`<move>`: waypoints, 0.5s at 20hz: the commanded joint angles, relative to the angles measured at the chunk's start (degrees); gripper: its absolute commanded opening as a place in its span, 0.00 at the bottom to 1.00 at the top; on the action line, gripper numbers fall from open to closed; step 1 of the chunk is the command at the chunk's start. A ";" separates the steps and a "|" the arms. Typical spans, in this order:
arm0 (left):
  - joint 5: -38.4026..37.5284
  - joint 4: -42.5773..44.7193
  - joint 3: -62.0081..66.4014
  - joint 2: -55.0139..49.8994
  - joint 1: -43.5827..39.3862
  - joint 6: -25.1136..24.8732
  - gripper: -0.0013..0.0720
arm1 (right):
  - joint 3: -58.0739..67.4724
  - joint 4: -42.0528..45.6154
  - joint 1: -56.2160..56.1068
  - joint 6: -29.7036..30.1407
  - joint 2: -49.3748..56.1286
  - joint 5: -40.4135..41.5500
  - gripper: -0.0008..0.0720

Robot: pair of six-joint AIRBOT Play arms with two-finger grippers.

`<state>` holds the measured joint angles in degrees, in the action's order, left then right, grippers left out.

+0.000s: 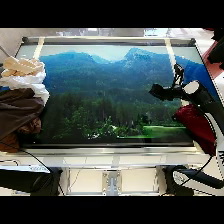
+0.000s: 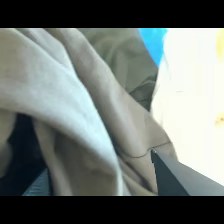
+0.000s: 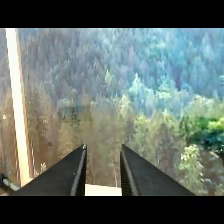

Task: Fold the shirts.

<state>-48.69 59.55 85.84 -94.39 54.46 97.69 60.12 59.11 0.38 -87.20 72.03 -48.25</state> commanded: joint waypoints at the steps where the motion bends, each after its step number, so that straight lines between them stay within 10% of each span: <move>1: 0.15 -2.58 -0.02 -1.25 0.07 -1.75 0.93 | -0.02 -0.02 -0.04 -0.02 0.04 2.05 0.39; 6: -4.11 -2.60 -0.02 -5.46 -0.02 -2.21 0.84 | -0.02 -0.02 -0.04 -0.04 0.04 2.64 0.39; 7: -4.11 -2.78 -0.02 -5.77 -0.24 -2.25 0.62 | -0.02 -0.02 -0.04 -0.04 0.04 2.67 0.39; 8: -4.02 -3.17 -0.02 -5.79 -0.37 -2.71 0.15 | -0.02 -0.02 -0.04 -0.04 0.04 2.67 0.38; 10: -4.59 -9.94 0.11 -5.77 -0.63 -9.11 0.04 | -0.02 -0.04 -0.04 -0.04 0.04 2.67 0.39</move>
<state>-51.99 55.29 85.86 -99.53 54.11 93.91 60.10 59.09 0.38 -87.20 72.03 -45.80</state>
